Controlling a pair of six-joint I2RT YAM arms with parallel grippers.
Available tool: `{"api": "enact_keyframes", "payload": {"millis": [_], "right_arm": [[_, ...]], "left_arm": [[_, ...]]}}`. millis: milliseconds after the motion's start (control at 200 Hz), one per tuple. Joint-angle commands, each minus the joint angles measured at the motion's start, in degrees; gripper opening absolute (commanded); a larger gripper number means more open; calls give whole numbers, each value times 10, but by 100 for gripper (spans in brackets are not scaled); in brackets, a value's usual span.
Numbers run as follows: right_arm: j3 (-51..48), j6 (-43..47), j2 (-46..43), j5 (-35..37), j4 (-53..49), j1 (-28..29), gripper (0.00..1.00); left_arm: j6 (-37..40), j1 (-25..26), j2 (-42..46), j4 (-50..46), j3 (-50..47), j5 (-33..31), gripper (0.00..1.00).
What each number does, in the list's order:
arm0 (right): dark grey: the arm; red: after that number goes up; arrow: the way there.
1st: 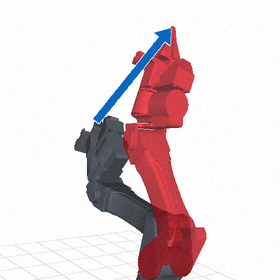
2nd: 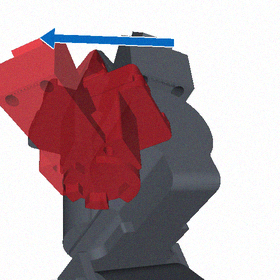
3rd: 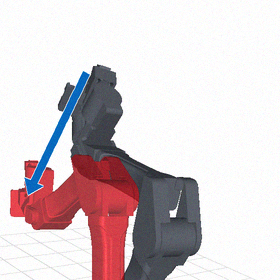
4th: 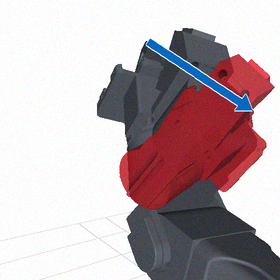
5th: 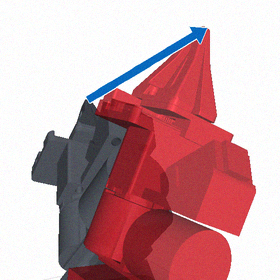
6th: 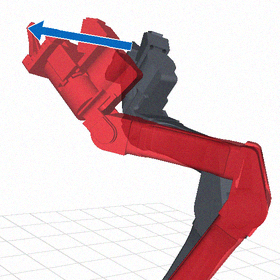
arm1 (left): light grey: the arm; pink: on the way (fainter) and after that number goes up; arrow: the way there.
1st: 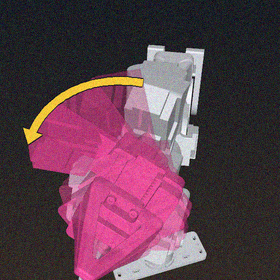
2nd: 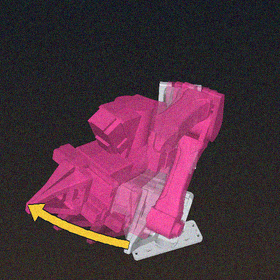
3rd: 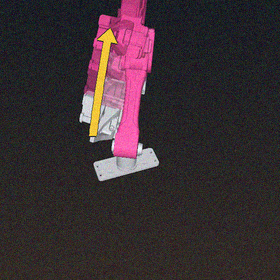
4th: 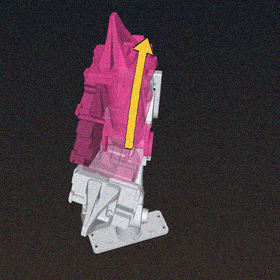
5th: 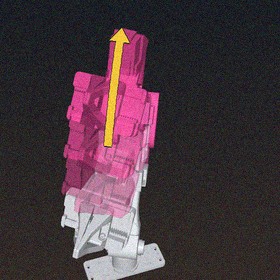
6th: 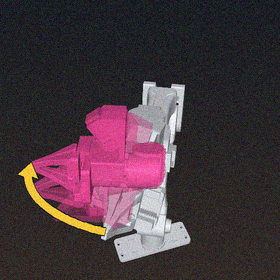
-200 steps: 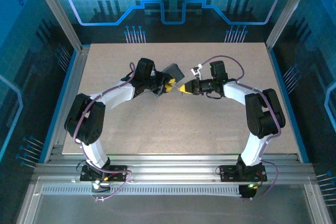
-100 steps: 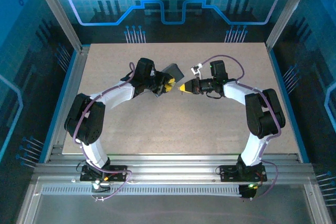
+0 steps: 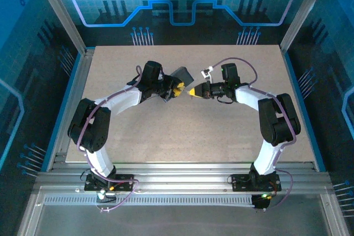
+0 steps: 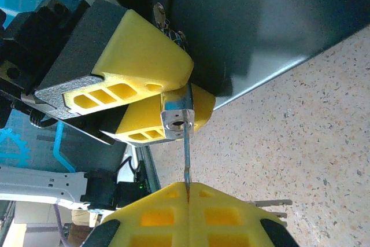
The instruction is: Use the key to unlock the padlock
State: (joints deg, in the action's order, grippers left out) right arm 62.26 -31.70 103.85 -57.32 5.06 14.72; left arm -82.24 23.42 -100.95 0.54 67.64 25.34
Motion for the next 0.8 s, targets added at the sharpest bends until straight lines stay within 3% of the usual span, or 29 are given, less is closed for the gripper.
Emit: {"api": "enact_keyframes", "payload": {"millis": [0, 795], "right_arm": [[12, 0, -12, -7, 14, 11, 0], [29, -19, -2, -8, 39, 28, 0]], "left_arm": [[4, -2, 27, 28, 6, 22, 4], [5, 3, 25, 30, 6, 25, 3]]}}
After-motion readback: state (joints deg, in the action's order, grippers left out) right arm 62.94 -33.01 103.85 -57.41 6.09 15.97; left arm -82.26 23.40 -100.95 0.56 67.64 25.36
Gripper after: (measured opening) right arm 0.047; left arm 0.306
